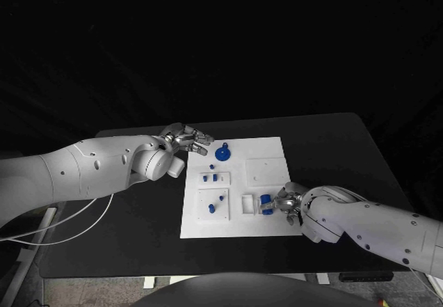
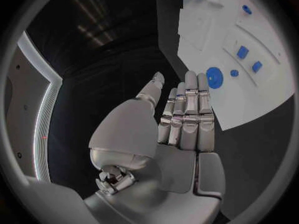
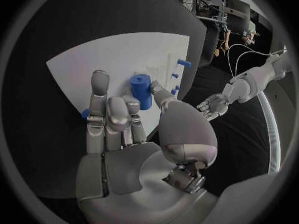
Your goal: Assemble the parts on the task board
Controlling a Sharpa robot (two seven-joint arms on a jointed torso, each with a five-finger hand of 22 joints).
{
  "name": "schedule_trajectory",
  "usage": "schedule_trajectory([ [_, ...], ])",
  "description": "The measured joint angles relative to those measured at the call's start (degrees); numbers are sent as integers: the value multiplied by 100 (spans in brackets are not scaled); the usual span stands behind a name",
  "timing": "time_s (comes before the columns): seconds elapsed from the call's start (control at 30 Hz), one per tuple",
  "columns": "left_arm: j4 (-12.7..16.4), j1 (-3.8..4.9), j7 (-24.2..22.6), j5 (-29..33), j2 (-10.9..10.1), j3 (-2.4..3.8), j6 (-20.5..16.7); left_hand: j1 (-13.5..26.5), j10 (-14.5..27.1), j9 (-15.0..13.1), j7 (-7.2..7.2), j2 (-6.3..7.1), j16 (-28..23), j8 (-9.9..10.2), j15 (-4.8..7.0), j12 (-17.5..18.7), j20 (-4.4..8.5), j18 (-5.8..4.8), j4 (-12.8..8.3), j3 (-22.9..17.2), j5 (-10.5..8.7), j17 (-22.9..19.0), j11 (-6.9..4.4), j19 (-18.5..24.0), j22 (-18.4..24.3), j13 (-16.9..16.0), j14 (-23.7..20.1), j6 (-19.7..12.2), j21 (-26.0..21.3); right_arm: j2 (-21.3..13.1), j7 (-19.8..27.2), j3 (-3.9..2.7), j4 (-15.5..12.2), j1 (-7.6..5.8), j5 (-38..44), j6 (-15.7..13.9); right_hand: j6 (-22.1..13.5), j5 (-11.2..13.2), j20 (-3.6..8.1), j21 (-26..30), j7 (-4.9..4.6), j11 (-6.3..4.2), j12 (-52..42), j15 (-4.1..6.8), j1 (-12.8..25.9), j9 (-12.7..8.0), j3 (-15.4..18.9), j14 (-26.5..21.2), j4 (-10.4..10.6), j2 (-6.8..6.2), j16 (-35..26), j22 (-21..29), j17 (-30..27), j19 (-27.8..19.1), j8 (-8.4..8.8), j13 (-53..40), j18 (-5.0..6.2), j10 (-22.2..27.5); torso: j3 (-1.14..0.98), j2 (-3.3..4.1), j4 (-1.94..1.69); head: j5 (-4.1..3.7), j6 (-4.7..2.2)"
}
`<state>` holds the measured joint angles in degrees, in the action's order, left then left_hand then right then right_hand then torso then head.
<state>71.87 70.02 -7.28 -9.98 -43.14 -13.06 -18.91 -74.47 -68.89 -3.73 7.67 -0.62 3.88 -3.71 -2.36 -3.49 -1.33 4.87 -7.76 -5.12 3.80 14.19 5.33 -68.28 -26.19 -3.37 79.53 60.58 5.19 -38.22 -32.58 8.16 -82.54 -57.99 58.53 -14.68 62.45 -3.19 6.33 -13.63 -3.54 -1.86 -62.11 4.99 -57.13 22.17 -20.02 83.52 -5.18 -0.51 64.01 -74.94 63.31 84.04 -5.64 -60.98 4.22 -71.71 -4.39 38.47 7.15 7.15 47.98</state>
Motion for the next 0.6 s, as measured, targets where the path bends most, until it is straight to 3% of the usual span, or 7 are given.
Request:
schedule_trajectory([
  [0.23, 8, 0, 8, 0, -1, 0, 6, 18, 0, 0, 0, -18, 0, 0, 0, 0, 0, 0, 35, 3, 0, 0, 0, 0, 29, 0, 0, 0, 23, 3, -32, -15, -211, -35, -63, 3, 34, -59, 0, 0, 26, -9, 0, -1, 48, -21, -24, -1, 85, -109, 0, 1, -10, 0, -3, 1, 0, -28, 1, 4, -2, 3, -15],
  [0.6, 18, 0, 18, -1, -18, 0, 9, 48, 12, 0, 0, -47, 0, 0, 0, 0, 0, 0, 85, 13, 0, 0, 12, 0, 62, 0, 0, 0, 23, 122, -41, -23, -157, -46, -95, 45, 112, -98, 0, 0, 42, -9, 0, -1, 73, -181, 6, -2, 135, -134, 0, 1, -29, 0, 21, 35, 0, -49, 1, 7, -5, 32, -2],
])
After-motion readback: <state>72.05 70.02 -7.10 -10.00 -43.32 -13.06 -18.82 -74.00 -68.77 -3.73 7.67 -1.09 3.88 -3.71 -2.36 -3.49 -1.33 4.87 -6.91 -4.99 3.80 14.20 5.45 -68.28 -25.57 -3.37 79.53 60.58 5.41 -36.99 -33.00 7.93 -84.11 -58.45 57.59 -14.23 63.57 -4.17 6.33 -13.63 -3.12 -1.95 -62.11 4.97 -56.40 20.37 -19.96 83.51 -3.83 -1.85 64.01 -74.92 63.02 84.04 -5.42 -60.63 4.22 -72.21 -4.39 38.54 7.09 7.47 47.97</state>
